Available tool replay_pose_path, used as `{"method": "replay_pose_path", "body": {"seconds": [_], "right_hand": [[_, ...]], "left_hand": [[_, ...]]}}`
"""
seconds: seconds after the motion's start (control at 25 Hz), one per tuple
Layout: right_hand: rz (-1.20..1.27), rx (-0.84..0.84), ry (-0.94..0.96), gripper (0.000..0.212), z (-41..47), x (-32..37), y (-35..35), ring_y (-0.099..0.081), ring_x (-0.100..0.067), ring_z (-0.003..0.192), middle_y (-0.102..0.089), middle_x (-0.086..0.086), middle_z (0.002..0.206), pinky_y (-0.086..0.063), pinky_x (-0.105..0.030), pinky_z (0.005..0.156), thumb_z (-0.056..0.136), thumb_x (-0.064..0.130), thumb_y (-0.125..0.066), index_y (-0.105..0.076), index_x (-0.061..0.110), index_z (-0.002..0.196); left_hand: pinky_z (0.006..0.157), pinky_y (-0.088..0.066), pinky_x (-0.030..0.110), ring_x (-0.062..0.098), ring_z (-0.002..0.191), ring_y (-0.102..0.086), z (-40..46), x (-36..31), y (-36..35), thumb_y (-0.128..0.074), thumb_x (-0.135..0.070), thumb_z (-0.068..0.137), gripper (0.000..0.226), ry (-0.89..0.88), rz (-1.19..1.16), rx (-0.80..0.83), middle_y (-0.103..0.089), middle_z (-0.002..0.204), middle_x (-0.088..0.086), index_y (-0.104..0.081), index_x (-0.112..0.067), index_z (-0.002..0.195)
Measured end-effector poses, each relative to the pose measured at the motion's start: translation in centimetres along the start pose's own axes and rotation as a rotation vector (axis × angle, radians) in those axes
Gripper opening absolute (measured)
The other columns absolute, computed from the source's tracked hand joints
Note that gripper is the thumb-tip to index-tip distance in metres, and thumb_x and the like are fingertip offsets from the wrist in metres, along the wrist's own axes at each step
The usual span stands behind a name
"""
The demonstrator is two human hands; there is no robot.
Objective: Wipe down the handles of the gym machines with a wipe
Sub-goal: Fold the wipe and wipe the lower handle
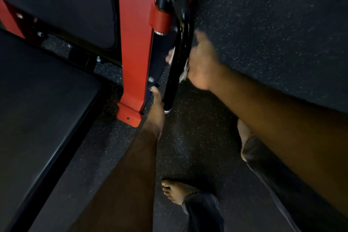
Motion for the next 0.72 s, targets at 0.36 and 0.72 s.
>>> {"method": "replay_pose_path", "body": {"seconds": [0.36, 0.72], "right_hand": [[-0.117, 0.038, 0.028, 0.064, 1.5, -5.5, -0.7, -0.063, -0.02, 0.061, -0.064, -0.009, 0.068, -0.05, -0.035, 0.065, 0.101, 0.057, -0.024, -0.066, 0.009, 0.092], [-0.456, -0.294, 0.282, 0.047, -1.6, 5.7, -2.8, -0.064, -0.022, 0.099, -0.066, -0.008, 0.105, -0.053, -0.038, 0.087, 0.105, 0.039, -0.034, -0.06, 0.004, 0.121]], "left_hand": [[0.11, -0.021, 0.032, 0.012, 0.142, -0.031, -0.8, -0.5, -0.7, 0.003, -0.072, 0.091, 0.083, -0.054, 0.048, 0.066, -0.038, 0.156, 0.003, -0.032, -0.029, 0.153], [0.115, -0.01, 0.039, 0.015, 0.152, -0.009, -3.3, -8.0, -3.6, 0.003, -0.082, 0.083, 0.093, -0.234, -0.187, 0.072, -0.011, 0.165, -0.004, -0.012, -0.028, 0.158]]}}
Point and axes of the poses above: each hand's wrist, its own z-axis towards the middle knuckle, its own y-axis out of the back of the hand, x = y × z, the point moved 4 cm from there along z, towards the middle knuckle
